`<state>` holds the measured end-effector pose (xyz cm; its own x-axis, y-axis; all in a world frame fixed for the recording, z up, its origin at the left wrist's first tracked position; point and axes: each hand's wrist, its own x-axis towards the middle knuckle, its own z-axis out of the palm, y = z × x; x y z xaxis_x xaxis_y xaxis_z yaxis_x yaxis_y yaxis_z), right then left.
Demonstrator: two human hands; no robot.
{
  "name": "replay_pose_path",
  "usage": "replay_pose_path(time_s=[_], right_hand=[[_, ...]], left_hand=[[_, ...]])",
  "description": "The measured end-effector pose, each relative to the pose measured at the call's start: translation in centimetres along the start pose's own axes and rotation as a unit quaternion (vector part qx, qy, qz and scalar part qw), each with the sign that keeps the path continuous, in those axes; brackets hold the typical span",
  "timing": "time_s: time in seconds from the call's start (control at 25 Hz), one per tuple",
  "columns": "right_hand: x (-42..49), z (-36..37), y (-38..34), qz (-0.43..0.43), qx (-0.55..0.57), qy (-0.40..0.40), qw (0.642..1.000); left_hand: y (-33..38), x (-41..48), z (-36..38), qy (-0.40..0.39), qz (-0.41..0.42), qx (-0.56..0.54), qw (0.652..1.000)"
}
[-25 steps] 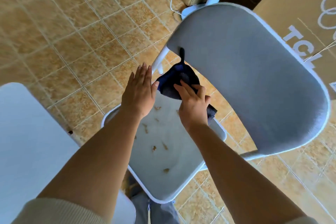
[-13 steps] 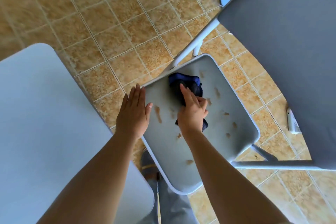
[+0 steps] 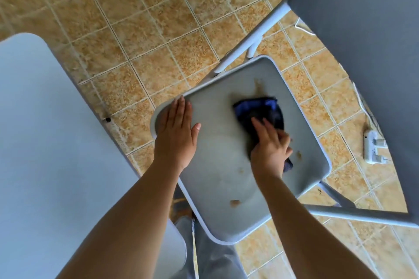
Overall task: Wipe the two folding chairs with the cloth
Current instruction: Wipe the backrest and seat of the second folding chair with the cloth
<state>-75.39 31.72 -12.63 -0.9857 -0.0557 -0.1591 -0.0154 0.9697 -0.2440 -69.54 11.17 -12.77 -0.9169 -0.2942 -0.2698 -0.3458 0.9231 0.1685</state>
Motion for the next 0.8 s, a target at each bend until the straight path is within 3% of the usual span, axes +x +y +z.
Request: replay_pose_path(time_s=[0.08, 0.12, 0.24, 0.36, 0.44, 0.64, 0.8], right_hand=[[3.7, 0.0, -2.4, 0.057, 0.047, 0.006, 0.997], [4.6, 0.2, -3.9, 0.043, 0.061, 0.000, 0.997], [2.5, 1.0, -6.6, -0.094, 0.053, -0.026, 0.994], [-2.1, 0.9, -3.3, -0.187, 0.012, -0.033, 0.982], [-2.7, 0.2, 0.6, -0.151, -0.002, -0.025, 0.988], [5.5, -1.8, 3.1, 0.075, 0.060, 0.006, 0.995], [10.5, -0.9, -3.7, -0.002, 0.085, -0.026, 0.996]], left_hand=[[0.2, -0.1, 0.5, 0.001, -0.008, 0.011, 1.000], [0.2, 0.0, 0.8, 0.000, -0.007, 0.014, 1.000], [0.1, -0.1, 1.0, 0.003, -0.006, 0.020, 1.000], [0.2, -0.3, 1.2, 0.006, -0.011, 0.032, 0.999], [0.2, -0.3, 1.5, 0.013, -0.011, 0.039, 0.999], [0.4, -0.2, 2.1, 0.026, -0.012, 0.053, 0.998], [0.2, -0.1, 2.2, 0.024, -0.010, 0.059, 0.998]])
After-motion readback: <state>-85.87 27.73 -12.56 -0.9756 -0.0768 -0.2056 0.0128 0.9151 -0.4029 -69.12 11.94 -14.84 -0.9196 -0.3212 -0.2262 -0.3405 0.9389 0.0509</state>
